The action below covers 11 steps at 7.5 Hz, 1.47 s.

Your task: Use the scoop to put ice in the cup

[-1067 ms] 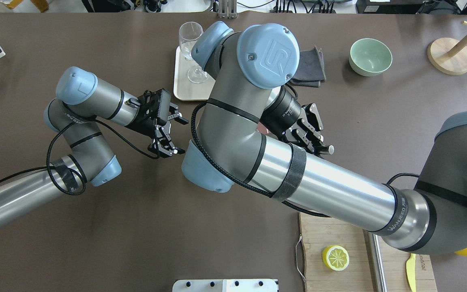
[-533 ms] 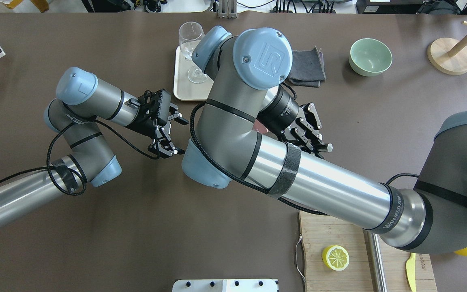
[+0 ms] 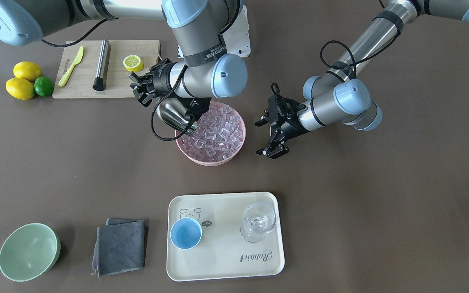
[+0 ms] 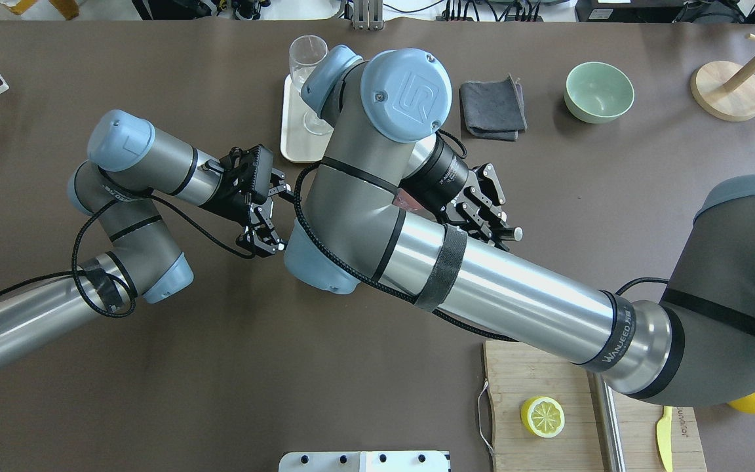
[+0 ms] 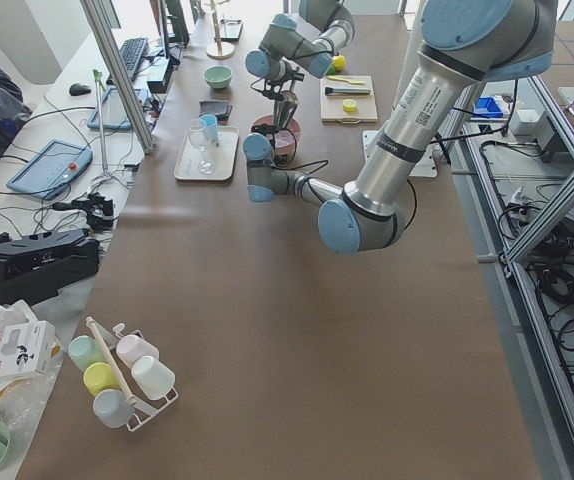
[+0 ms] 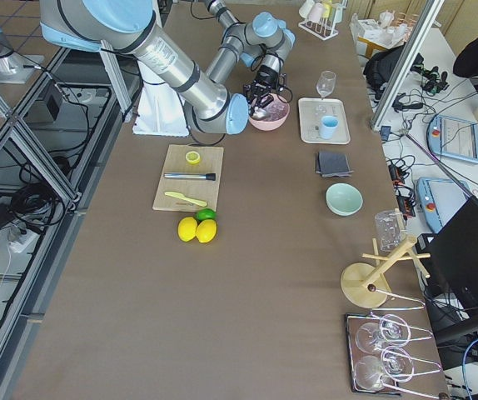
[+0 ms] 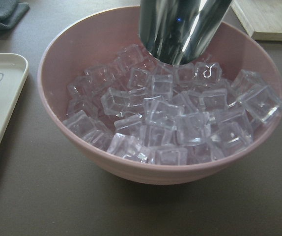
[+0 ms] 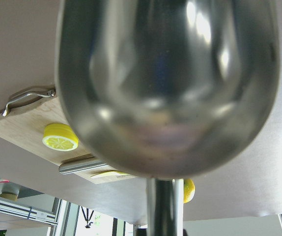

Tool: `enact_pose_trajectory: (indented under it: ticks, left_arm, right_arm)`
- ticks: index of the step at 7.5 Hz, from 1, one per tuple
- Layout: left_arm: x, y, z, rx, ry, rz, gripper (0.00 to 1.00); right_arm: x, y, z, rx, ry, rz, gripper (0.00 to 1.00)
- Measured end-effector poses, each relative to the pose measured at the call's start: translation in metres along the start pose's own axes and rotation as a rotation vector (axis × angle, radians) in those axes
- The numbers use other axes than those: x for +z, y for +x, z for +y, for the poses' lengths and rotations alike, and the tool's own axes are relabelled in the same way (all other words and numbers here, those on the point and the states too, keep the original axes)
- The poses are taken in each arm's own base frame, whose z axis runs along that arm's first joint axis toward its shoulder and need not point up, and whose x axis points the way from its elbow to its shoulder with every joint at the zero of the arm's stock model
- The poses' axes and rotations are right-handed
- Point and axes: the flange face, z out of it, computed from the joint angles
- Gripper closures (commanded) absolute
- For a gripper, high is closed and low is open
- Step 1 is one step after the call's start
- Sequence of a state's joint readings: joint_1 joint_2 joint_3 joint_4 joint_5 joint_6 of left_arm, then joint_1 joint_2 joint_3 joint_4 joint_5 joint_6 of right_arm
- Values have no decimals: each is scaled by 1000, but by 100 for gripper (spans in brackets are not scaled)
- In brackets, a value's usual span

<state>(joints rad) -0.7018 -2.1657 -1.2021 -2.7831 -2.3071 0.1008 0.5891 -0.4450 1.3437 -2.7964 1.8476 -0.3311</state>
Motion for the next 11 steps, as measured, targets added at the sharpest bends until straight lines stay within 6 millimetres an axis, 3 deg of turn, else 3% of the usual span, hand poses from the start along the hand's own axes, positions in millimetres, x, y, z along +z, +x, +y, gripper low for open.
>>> enact_pose_trajectory:
  ticks: [6,11]
  left_arm:
    - [-1,2,0,1,1,0,3]
    - [-1,2,0,2,2,0,3]
  right_arm:
    - [-17,3,-25,-6,72,18,100]
    - [-6,4,-29,33,214,27,100]
